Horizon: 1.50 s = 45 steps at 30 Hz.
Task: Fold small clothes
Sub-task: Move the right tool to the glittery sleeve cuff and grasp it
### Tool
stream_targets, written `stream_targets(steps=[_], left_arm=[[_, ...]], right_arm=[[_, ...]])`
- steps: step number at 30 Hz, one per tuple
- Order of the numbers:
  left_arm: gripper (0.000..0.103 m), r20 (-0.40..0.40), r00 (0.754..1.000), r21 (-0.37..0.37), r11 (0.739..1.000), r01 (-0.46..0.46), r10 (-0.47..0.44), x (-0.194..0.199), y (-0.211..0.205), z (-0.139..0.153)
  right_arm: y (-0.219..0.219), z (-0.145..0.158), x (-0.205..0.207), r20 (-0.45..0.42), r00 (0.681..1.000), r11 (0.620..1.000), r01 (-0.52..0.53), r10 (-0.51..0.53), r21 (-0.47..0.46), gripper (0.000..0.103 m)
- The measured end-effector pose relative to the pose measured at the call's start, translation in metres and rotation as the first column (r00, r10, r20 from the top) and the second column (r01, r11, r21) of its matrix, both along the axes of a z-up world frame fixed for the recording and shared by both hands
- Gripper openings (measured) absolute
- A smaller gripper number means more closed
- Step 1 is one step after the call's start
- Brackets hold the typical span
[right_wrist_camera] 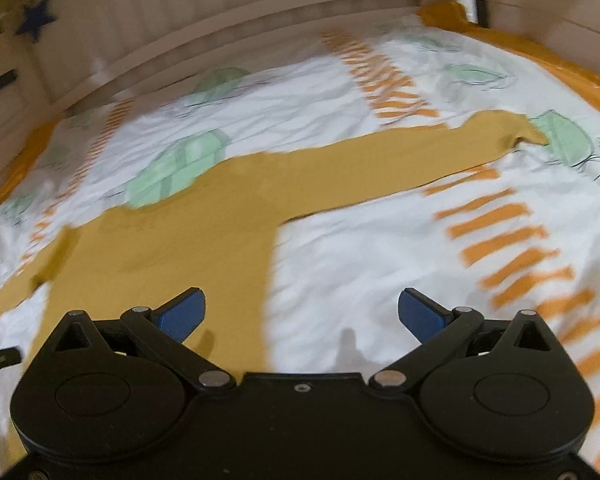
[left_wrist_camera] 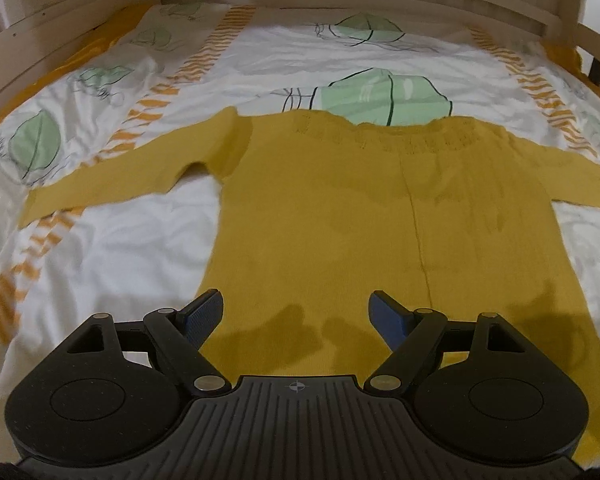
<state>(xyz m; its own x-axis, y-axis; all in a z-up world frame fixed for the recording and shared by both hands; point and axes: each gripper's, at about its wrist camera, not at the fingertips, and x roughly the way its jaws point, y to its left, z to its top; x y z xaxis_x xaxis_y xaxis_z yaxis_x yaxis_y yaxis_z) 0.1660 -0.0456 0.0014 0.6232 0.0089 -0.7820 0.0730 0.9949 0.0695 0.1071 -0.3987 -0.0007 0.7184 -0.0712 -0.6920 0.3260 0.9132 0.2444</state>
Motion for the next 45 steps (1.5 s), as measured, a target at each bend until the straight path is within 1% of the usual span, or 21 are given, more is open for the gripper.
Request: stream_targets(steps=[3, 6, 9, 12, 14, 16, 18, 22, 24, 27, 31, 32, 35, 37, 39, 41, 42, 43, 44, 45], left_arm=[[0.079, 0.008, 1.0, 0.002, 1.0, -0.001, 0.001, 0.022, -0.008, -0.004], [0.079, 0.01, 1.0, 0.008, 1.0, 0.0, 0.0, 0.043, -0.015, -0.009], [0.079, 0.014, 1.0, 0.009, 1.0, -0.002, 0.002, 0.061, -0.022, -0.012], [0.079, 0.025, 1.0, -0.007, 1.0, -0.005, 0.005, 0.08, -0.026, -0.015], [0.079, 0.032, 0.999, -0.003, 1.0, -0.01, 0.01, 0.092, -0.03, -0.019], [0.079, 0.032, 0.999, -0.001, 1.0, -0.014, 0.014, 0.105, -0.033, -0.023], [0.079, 0.028, 0.999, -0.008, 1.0, -0.021, 0.021, 0.117, -0.034, -0.027], [0.079, 0.033, 0.999, -0.015, 0.999, -0.035, 0.036, 0.135, -0.036, -0.034], [0.079, 0.032, 0.999, -0.005, 0.999, -0.037, 0.038, 0.143, -0.039, -0.04], [0.079, 0.002, 0.999, 0.01, 0.999, -0.039, 0.039, 0.153, -0.042, -0.054], [0.079, -0.062, 0.997, 0.005, 0.999, -0.038, 0.038, 0.161, -0.042, -0.076], [0.08, -0.062, 0.997, 0.005, 0.999, -0.041, 0.041, 0.161, -0.042, -0.079], [0.08, -0.014, 0.999, 0.012, 0.999, -0.037, 0.038, 0.155, -0.043, -0.084], [0.082, 0.004, 1.0, 0.026, 0.999, -0.022, 0.022, 0.153, -0.044, -0.087], [0.084, 0.023, 1.0, 0.039, 0.999, -0.001, 0.0, 0.152, -0.044, -0.089], [0.086, 0.042, 0.999, 0.033, 0.999, 0.008, -0.009, 0.151, -0.042, -0.091], [0.087, 0.048, 0.999, 0.028, 1.0, 0.008, -0.01, 0.15, -0.041, -0.092], [0.089, 0.053, 0.999, 0.025, 1.0, 0.008, -0.009, 0.15, -0.041, -0.093], [0.089, 0.055, 0.998, 0.026, 1.0, 0.009, -0.01, 0.151, -0.041, -0.093], [0.089, 0.054, 0.998, 0.027, 1.0, 0.01, -0.012, 0.151, -0.042, -0.093]], right_arm=[[-0.04, -0.007, 0.021, -0.018, 0.998, 0.998, 0.055, -0.055, -0.001, 0.088], [-0.079, -0.014, 0.043, -0.036, 0.993, 0.993, 0.113, -0.114, -0.021, 0.087], [-0.113, -0.018, 0.061, -0.043, 0.986, 0.987, 0.159, -0.161, -0.035, 0.081], [-0.15, -0.021, 0.074, -0.036, 0.974, 0.975, 0.222, -0.223, -0.018, 0.079], [-0.172, -0.023, 0.082, -0.028, 0.964, 0.964, 0.266, -0.266, -0.017, 0.075], [-0.194, -0.024, 0.09, -0.02, 0.953, 0.953, 0.302, -0.302, -0.026, 0.067], [-0.211, -0.025, 0.096, -0.011, 0.944, 0.944, 0.328, -0.329, -0.035, 0.063], [-0.237, -0.026, 0.112, -0.011, 0.933, 0.929, 0.357, -0.359, -0.1, 0.062], [-0.248, -0.029, 0.118, -0.014, 0.929, 0.924, 0.366, -0.37, -0.111, 0.062], [-0.264, -0.038, 0.125, -0.031, 0.917, 0.914, 0.394, -0.398, -0.099, 0.062], [-0.283, -0.052, 0.127, -0.05, 0.898, 0.899, 0.434, -0.437, -0.068, 0.063], [-0.287, -0.057, 0.126, -0.054, 0.892, 0.893, 0.446, -0.448, -0.056, 0.063], [-0.296, -0.069, 0.124, -0.07, 0.879, 0.882, 0.472, -0.471, -0.013, 0.068], [-0.299, -0.076, 0.121, -0.068, 0.873, 0.875, 0.485, -0.483, 0.018, 0.07], [-0.3, -0.08, 0.12, -0.057, 0.872, 0.871, 0.489, -0.487, 0.04, 0.072], [-0.3, -0.081, 0.119, -0.037, 0.876, 0.874, 0.483, -0.482, 0.05, 0.071], [-0.3, -0.081, 0.119, -0.028, 0.882, 0.88, 0.472, -0.471, 0.053, 0.06], [-0.299, -0.08, 0.119, -0.022, 0.887, 0.885, 0.462, -0.461, 0.057, 0.036], [-0.298, -0.077, 0.119, -0.013, 0.891, 0.889, 0.453, -0.453, 0.064, 0.028], [-0.296, -0.074, 0.12, -0.009, 0.891, 0.889, 0.454, -0.454, 0.058, 0.028]])
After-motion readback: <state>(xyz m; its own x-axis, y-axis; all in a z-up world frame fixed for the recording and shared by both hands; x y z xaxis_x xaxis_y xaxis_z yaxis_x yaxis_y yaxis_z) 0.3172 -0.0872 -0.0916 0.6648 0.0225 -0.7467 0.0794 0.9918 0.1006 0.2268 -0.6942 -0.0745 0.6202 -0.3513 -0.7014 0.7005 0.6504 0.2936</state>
